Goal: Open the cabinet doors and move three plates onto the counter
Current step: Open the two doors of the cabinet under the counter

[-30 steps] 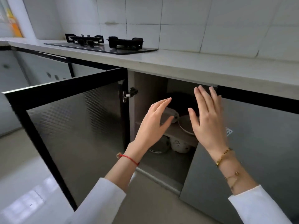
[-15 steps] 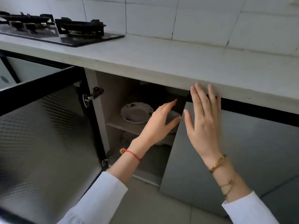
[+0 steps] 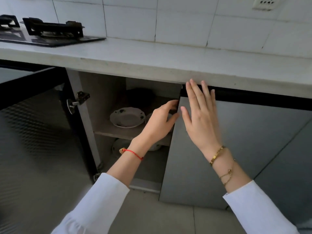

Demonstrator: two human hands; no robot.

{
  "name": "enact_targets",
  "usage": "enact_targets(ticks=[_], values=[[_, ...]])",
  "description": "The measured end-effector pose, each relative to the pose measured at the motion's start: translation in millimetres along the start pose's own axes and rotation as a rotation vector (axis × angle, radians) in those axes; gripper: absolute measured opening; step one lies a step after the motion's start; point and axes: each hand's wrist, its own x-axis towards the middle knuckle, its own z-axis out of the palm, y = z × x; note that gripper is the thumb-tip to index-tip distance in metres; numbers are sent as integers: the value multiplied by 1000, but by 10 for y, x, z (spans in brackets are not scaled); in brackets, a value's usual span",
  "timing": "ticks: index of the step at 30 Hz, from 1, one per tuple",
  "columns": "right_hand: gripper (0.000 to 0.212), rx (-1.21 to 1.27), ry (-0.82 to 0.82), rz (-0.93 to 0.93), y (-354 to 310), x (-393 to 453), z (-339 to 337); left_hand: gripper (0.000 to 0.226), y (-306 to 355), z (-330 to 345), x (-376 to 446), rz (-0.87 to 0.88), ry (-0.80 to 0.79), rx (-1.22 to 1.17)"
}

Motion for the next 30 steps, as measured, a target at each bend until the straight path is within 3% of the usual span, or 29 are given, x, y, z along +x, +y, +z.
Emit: enact_targets(ticks=[13, 20, 26, 30], values=[[49, -24, 88, -14, -140, -447, -502, 27, 263, -124, -468, 104, -29, -167], [48, -61, 104, -34, -163, -707, -815, 38, 475, -74, -753, 215, -29, -217], [48, -58, 175, -34, -173, -973, -1064, 29, 595, 152, -1030, 347, 31, -286], [51, -72, 211, -45, -98, -1172, -1251, 35, 719, 336, -1166, 411, 44, -353]])
